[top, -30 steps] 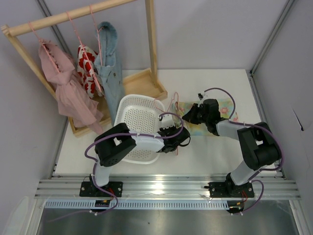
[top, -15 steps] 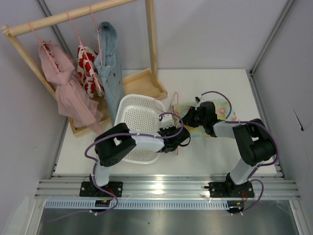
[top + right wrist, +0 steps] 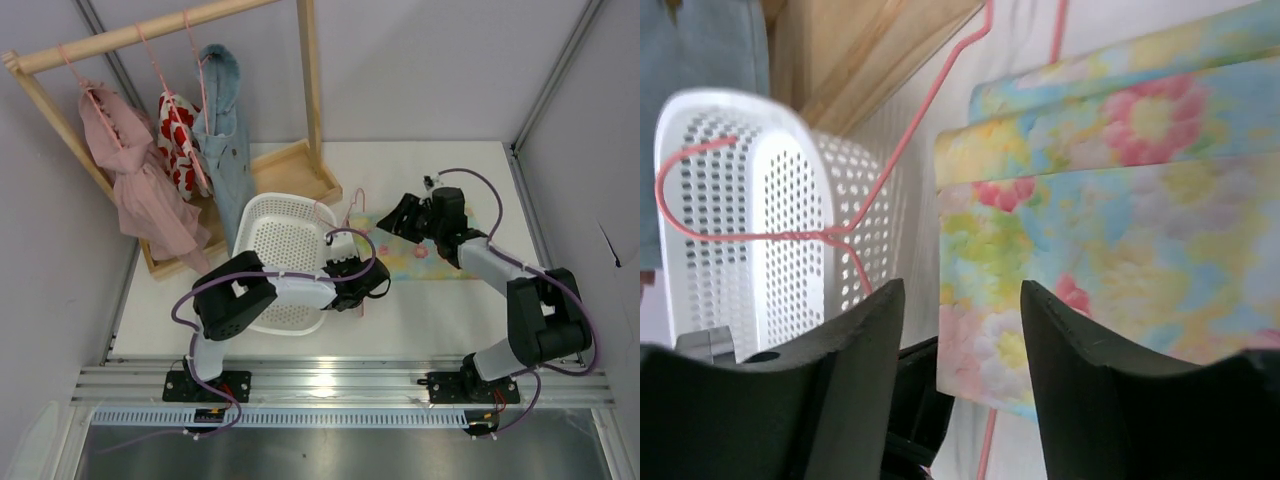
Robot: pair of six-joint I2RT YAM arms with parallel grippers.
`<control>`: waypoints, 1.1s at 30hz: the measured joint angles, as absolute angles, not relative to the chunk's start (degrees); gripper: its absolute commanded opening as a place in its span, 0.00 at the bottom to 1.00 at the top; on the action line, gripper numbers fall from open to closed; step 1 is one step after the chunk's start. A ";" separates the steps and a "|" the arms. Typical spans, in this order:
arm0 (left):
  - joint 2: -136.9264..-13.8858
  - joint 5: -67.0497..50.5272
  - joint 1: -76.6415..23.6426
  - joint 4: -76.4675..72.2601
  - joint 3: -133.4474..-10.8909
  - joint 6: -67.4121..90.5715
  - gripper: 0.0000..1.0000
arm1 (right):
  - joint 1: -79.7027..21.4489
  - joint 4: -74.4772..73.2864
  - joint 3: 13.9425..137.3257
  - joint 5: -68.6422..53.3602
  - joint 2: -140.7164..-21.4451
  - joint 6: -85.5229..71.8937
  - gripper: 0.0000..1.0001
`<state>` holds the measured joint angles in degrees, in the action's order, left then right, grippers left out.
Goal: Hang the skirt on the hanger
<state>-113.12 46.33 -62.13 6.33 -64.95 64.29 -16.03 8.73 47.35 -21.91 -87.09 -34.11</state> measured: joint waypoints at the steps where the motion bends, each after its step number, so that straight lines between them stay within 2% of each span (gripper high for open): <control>1: -112.99 46.35 -62.22 6.61 -65.04 64.14 0.00 | -14.94 7.70 47.42 -21.69 -85.73 -33.89 0.53; 3: -112.71 46.61 -62.41 6.98 -65.14 63.77 0.00 | -12.73 5.15 47.29 -21.02 -83.50 -33.56 0.44; 6: -112.60 47.51 -62.96 7.25 -65.56 62.78 0.00 | -9.34 2.37 45.43 -19.25 -80.99 -32.71 0.38; 17: -112.60 48.34 -65.32 7.81 -68.29 59.42 0.00 | -4.84 -1.83 32.12 -9.65 -76.62 -31.16 0.23; 26: -112.64 48.25 -65.60 8.32 -69.71 56.01 0.00 | -5.52 6.57 28.08 -11.05 -79.57 -32.80 0.19; 33: -113.95 49.47 -65.63 12.88 -75.05 55.29 0.00 | -11.09 10.02 26.74 -10.98 -79.57 -35.53 0.18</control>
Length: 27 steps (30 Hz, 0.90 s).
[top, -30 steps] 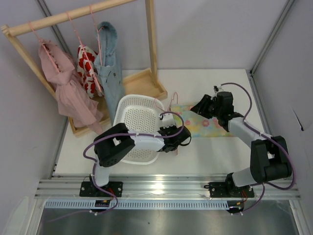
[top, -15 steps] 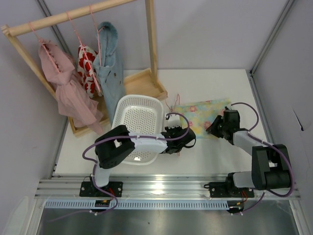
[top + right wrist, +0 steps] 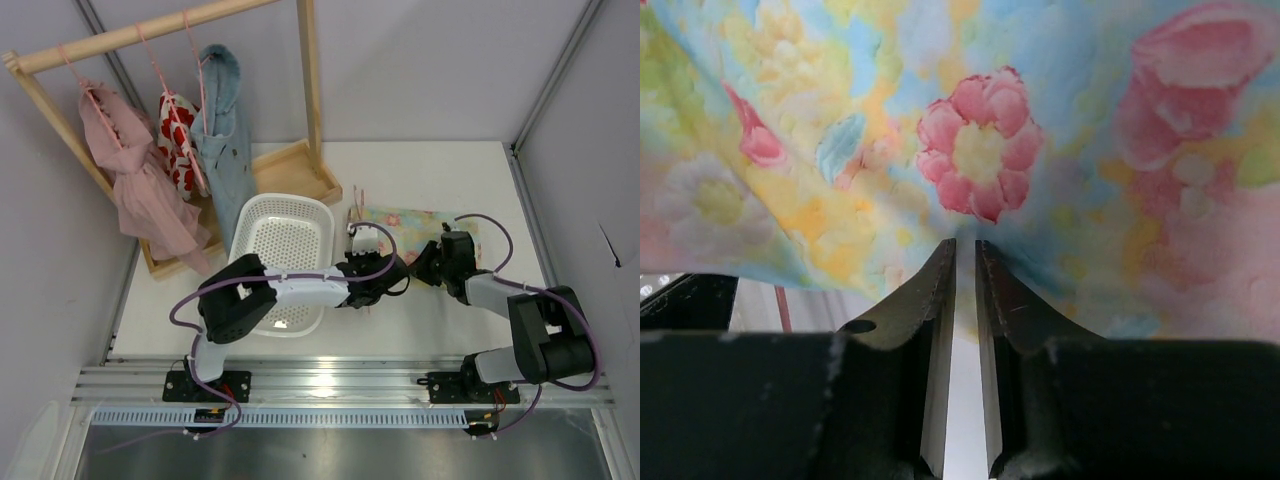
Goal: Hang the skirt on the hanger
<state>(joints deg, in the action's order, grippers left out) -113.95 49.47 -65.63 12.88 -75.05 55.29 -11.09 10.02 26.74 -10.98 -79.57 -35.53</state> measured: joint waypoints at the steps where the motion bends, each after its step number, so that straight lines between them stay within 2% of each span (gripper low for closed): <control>1: -114.04 49.67 -65.63 13.04 -75.24 54.92 0.00 | -11.66 10.20 26.68 -11.03 -79.57 -35.88 0.18; 4: -114.08 49.82 -65.63 12.43 -75.13 51.94 0.00 | -12.64 10.55 26.68 -10.96 -79.57 -36.53 0.18; 17: -114.02 41.21 -65.69 -8.05 -65.65 35.20 0.00 | -13.56 15.64 26.35 -12.56 -80.38 -36.93 0.17; 27: -114.96 38.04 -65.73 -10.79 -67.66 32.49 0.00 | -14.74 13.63 27.03 -14.20 -79.31 -36.29 0.15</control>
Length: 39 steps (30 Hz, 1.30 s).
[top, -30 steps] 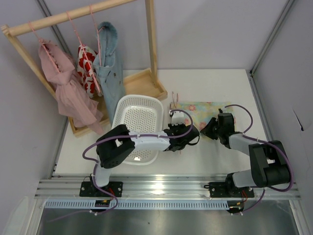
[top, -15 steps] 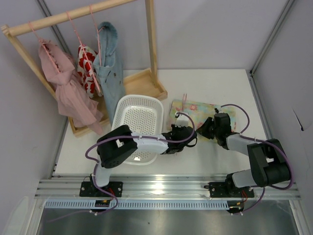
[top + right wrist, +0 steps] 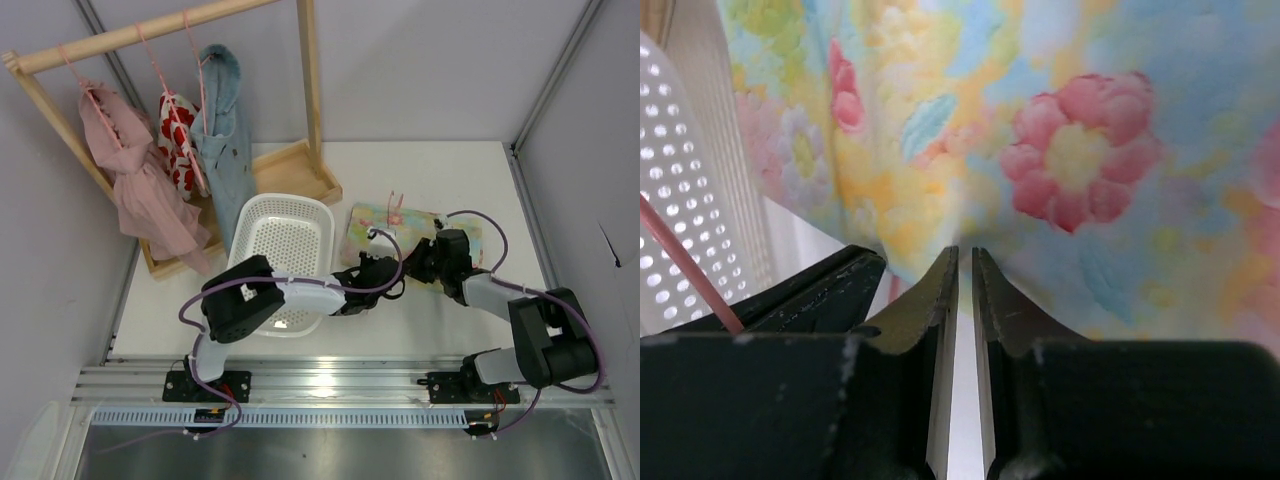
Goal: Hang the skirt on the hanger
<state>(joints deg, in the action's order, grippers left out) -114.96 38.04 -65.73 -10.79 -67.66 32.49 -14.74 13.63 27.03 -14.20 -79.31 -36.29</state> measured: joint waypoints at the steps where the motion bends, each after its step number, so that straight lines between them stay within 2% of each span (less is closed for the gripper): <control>1: -115.31 37.98 -65.73 -10.31 -68.49 32.58 0.00 | -14.33 11.44 27.53 -13.72 -78.39 -36.05 0.15; 3: -115.79 37.82 -65.73 -9.50 -69.73 32.99 0.00 | -12.60 6.13 29.19 -12.08 -75.44 -35.42 0.15; 9: -116.88 37.82 -65.80 -5.89 -72.71 35.62 0.00 | -4.54 -4.43 32.84 -4.29 -65.69 -32.42 0.03; 15: -119.63 37.98 -66.06 -2.39 -77.73 37.71 0.00 | -1.58 -9.50 32.62 2.63 -67.92 -30.33 0.00; 25: -120.29 37.67 -66.32 -1.96 -78.52 39.90 0.00 | -0.86 -7.05 30.74 0.47 -75.90 -30.41 0.00; 39: -120.90 36.42 -66.32 -3.68 -78.67 39.83 0.00 | -8.51 -0.27 29.47 -1.28 -77.82 -34.52 0.00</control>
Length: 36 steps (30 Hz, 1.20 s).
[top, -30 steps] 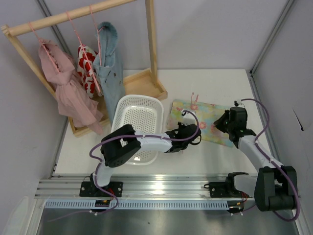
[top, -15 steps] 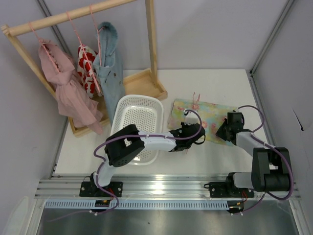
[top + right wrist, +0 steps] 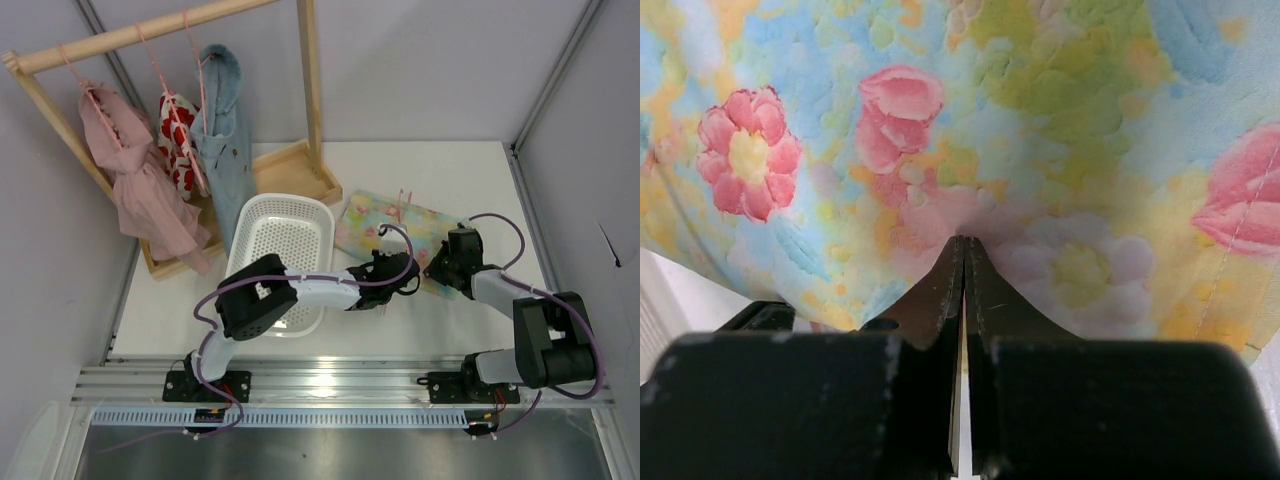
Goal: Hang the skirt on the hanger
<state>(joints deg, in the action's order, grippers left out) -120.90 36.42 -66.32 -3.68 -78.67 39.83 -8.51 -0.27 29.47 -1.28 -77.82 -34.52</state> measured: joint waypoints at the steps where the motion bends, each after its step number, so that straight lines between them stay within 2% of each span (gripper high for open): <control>1: -120.90 35.90 -66.32 -4.67 -78.30 39.48 0.00 | -8.54 -0.10 29.43 -1.56 -77.93 -34.52 0.00; 11: -120.90 32.29 -66.13 -14.17 -73.14 32.60 0.00 | -7.03 -0.56 29.26 -4.01 -77.06 -32.51 0.00; 18: -120.90 32.38 -63.83 -14.22 -73.08 32.60 0.00 | -4.47 -5.93 29.39 -4.34 -72.71 -30.41 0.00; 36: -120.90 29.78 -62.22 -17.91 -72.79 27.64 0.00 | -4.36 -7.42 28.99 -4.38 -72.60 -29.76 0.00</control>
<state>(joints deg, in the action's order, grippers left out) -120.90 29.78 -62.22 -17.91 -72.79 27.64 -4.36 -7.42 28.99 -4.38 -72.60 -29.76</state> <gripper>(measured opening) 0.040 0.009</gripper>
